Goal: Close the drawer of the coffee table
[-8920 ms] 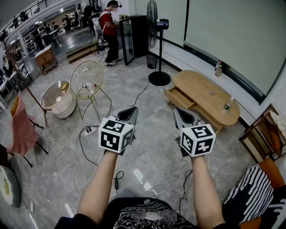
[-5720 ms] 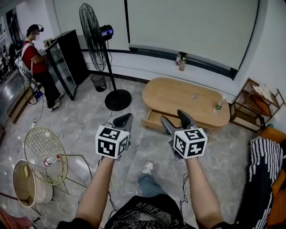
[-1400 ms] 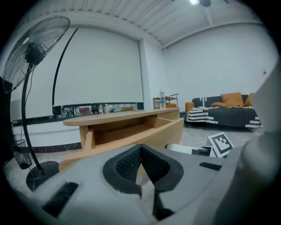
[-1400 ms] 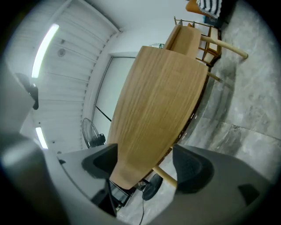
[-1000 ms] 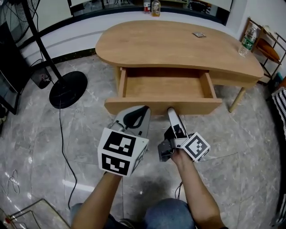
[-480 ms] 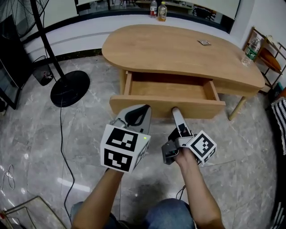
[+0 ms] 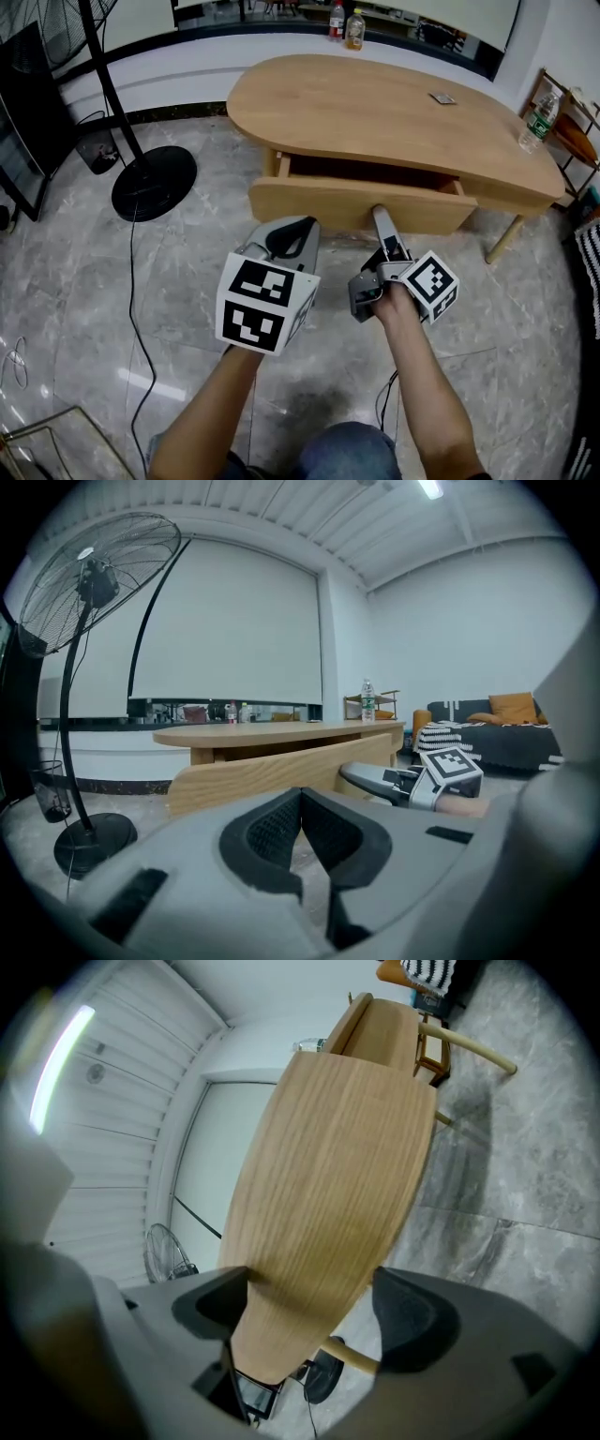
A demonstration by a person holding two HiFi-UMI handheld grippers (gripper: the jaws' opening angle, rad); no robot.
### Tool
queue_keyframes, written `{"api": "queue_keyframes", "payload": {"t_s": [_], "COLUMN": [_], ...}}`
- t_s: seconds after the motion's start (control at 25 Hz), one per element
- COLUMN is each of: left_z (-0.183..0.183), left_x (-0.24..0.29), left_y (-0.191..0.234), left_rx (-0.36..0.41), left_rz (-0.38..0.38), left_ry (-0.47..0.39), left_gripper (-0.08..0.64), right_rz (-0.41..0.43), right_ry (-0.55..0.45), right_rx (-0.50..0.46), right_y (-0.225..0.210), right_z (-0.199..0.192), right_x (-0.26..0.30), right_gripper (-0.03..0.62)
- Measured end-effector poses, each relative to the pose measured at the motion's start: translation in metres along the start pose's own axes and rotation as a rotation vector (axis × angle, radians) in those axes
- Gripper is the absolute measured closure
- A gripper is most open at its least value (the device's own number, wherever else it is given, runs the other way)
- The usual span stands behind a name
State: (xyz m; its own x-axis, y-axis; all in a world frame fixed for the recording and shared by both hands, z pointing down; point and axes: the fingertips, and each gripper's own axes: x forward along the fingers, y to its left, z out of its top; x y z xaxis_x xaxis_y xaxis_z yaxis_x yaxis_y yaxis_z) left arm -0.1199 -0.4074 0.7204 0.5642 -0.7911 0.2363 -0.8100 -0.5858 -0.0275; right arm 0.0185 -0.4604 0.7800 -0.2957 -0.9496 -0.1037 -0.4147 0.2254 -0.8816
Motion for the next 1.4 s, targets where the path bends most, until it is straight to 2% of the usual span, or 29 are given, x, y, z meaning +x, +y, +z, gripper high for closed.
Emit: {"api": "queue_keyframes", "payload": {"t_s": [0.88,1.12,1.24,1.4], "left_z": [-0.024,-0.021,-0.022,-0.014], "left_x": [-0.007,-0.013,-0.014,-0.015], "left_y": [0.014,0.021,0.021,0.018], "left_rx": [0.026,0.032,0.029,0.039], "left_rz": [0.051,0.066,0.065,0.048], "left_ry": [0.062,0.060,0.060,0.050], "left_gripper": [0.558,0.558,0.558,0.557], "right_rz": [-0.016,-0.003,-0.001,0.004], "right_ry": [0.001,-0.028,-0.024,0.019], "right_rx": [-0.014,-0.013,-0.006,-0.059], "right_y": [-0.026,-0.025,-0.024,-0.018], "right_z": [0.024,0.025,0.024,0.016], "right_x": [0.088,0.087,0.085,0.071], "right_gripper": [0.178,0.178,0.203,0.226]}}
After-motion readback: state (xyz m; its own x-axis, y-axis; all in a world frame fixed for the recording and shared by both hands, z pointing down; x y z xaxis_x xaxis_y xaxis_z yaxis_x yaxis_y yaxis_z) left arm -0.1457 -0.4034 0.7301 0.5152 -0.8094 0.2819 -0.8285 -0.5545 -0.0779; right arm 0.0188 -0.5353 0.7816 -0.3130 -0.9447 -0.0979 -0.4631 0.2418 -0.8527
